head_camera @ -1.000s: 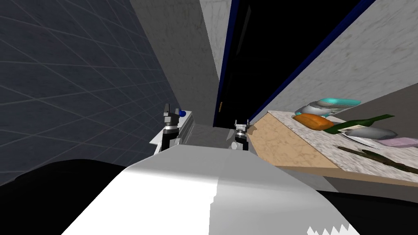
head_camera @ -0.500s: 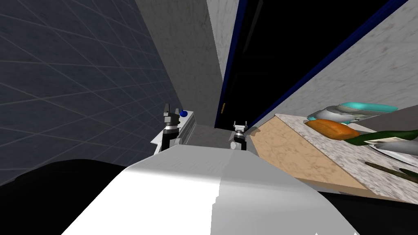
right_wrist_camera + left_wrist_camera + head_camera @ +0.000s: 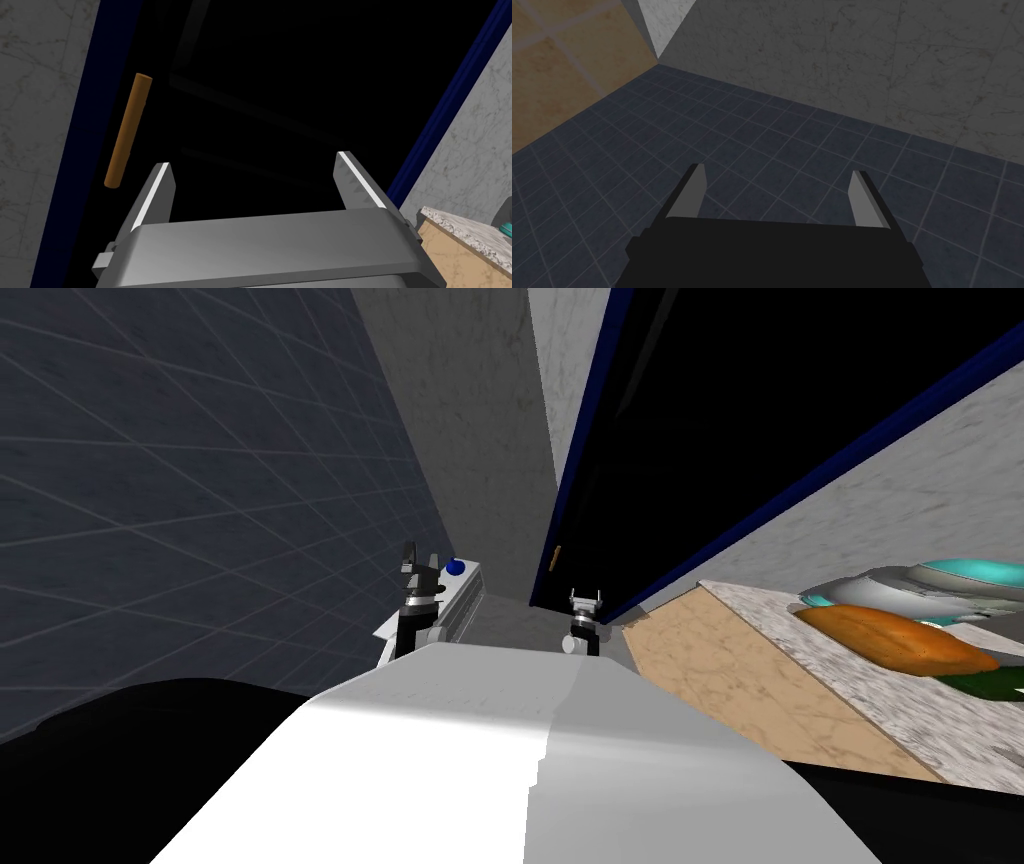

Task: Pull the door open

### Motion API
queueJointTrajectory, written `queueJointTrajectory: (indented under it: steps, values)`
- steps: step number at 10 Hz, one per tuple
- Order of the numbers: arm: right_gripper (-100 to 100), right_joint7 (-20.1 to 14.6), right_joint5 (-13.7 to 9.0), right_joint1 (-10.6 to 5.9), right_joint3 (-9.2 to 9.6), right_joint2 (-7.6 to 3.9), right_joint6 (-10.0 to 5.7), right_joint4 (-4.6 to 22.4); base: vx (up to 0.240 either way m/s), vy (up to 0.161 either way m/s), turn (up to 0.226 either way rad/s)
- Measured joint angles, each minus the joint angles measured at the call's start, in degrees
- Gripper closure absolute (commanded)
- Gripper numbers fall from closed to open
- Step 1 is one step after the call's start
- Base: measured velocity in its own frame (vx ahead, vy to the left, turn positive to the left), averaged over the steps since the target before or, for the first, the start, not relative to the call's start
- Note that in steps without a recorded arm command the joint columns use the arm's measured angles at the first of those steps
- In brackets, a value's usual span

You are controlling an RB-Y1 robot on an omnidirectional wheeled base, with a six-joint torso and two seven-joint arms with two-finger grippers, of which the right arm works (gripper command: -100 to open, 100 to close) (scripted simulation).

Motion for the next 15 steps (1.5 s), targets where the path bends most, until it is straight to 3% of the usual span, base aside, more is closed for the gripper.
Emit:
queueJointTrajectory:
  steps: [2, 11, 15]
  values:
    - [-100, -1.4, -0.8, -0.67, 0.13, -0.26, -0.53, 2.1, 0.075, -0.005, 0.11]
    - [-100, -11.4, -6.7, -6.23, 1.04, -1.2, -4.81, 17.3, 0.098, -0.027, 0.122]
    - [-100, -15.1, -9.1, -8.1, 1.37, -1.43, -6.17, 22.6, 0.081, -0.025, 0.112]
